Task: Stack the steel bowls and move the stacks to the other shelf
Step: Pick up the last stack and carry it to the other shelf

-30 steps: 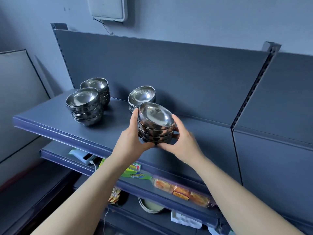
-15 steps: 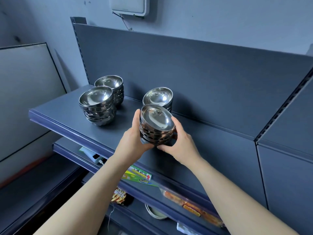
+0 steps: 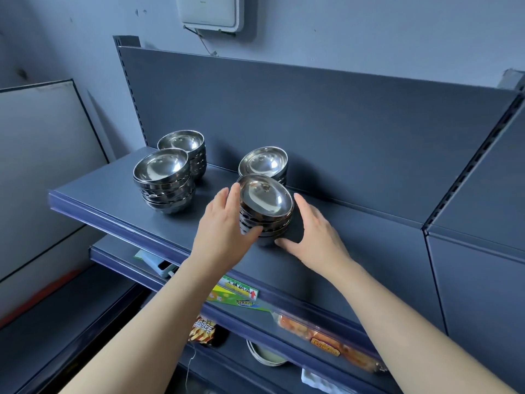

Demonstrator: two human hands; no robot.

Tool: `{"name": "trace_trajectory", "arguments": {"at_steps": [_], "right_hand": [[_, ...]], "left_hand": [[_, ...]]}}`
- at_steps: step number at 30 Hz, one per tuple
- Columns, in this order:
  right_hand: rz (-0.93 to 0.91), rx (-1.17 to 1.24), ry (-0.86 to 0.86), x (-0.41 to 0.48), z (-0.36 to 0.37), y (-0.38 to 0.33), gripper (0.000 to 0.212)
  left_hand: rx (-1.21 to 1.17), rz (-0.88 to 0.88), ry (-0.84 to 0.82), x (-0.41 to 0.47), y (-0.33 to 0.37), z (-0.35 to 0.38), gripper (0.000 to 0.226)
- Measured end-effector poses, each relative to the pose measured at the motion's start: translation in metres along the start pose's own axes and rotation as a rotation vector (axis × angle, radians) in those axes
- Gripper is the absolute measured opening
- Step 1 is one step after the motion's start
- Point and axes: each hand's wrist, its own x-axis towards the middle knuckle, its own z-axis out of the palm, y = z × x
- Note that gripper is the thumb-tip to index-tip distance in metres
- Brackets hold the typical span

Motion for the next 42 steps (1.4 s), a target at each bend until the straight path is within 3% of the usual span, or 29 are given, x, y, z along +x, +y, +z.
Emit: {"name": "trace_trajectory", "arguments": {"at_steps": [4,7,14,25,34,42], "right_hand": [[0.018,-0.129,0.04,-0.02,-0.027,0.002,0.08],[0.051,-0.199,0.09,-0.045,-0.049,0.008,0.071],[0.221,-0.36,0.177,-0.13,-0.101,0.049,0.054],[0.633,-0.445,0.339,-0.311,-0.2,0.163,0.062],[0.815,-0.505,0.427,-0.44,-0.284,0.248,0.063],[0.933,-0.489,0.479,-0.496,-0.334,0.329,0.063]], "left_hand": [[0.129,0.197,0.072,0.001,0.024,-0.009,0.054],[0.129,0.305,0.035,-0.005,0.051,-0.004,0.042],[0.071,0.537,-0.086,-0.04,0.139,0.029,0.045],[-0.131,0.846,-0.296,-0.126,0.334,0.104,0.053],[-0.229,0.978,-0.403,-0.202,0.487,0.158,0.055],[-0.23,1.045,-0.498,-0.225,0.593,0.211,0.058]]}}
